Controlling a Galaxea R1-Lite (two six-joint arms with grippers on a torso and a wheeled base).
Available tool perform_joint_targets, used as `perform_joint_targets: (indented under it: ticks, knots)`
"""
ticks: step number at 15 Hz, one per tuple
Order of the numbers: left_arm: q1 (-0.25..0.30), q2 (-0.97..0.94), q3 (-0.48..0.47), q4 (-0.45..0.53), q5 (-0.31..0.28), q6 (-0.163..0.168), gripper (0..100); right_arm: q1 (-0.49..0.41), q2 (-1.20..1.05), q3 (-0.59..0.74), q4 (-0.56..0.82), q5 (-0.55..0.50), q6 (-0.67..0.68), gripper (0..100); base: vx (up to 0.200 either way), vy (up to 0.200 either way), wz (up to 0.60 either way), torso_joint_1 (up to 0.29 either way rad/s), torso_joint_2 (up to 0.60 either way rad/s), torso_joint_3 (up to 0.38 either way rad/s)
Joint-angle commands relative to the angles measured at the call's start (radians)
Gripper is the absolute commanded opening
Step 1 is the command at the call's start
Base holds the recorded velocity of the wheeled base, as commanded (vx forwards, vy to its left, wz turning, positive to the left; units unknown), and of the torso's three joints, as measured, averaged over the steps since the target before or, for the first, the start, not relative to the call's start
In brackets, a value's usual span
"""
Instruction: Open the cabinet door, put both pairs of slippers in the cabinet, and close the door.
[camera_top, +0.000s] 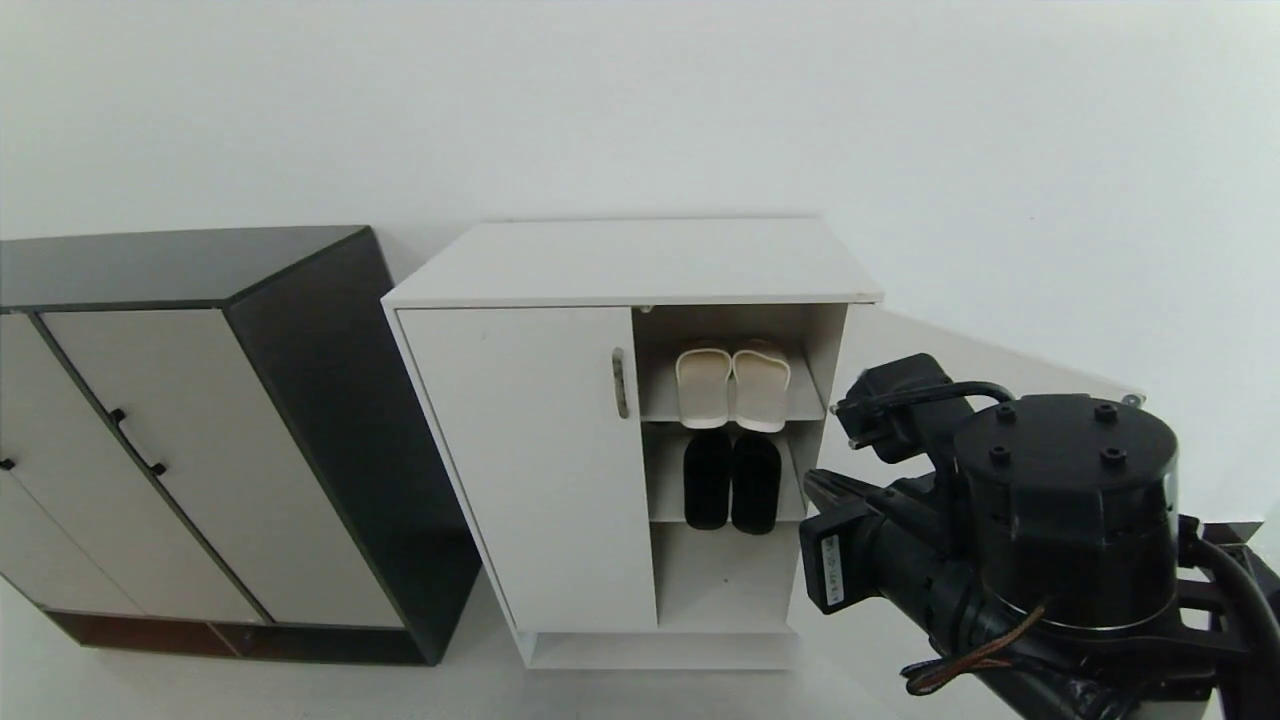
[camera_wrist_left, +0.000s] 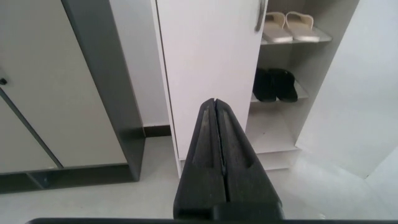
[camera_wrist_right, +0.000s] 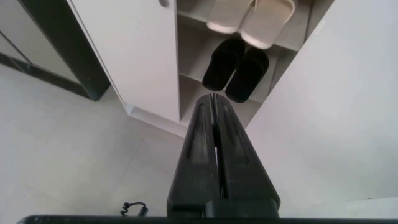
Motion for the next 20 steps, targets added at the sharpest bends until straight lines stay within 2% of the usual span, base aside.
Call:
perform_joint_targets:
  ticks: [1,15,20]
  knots:
    - [0.0,0.0,0.0,0.0,0.0,0.0,0,0.001,0.0,0.0,0.001,0.0,0.0,0,0.0,0.0,0.0,0.193,-0.51,-0.315]
    - [0.0,0.0,0.0,0.0,0.0,0.0,0,-0.001,0.0,0.005,-0.001,0.0,0.001,0,0.0,0.0,0.0,0.236,-0.55,-0.319]
    - [0.0,0.0,0.0,0.0,0.0,0.0,0,-0.006,0.0,0.007,-0.001,0.0,0.0,0,0.0,0.0,0.0,0.029,-0.07,-0.035]
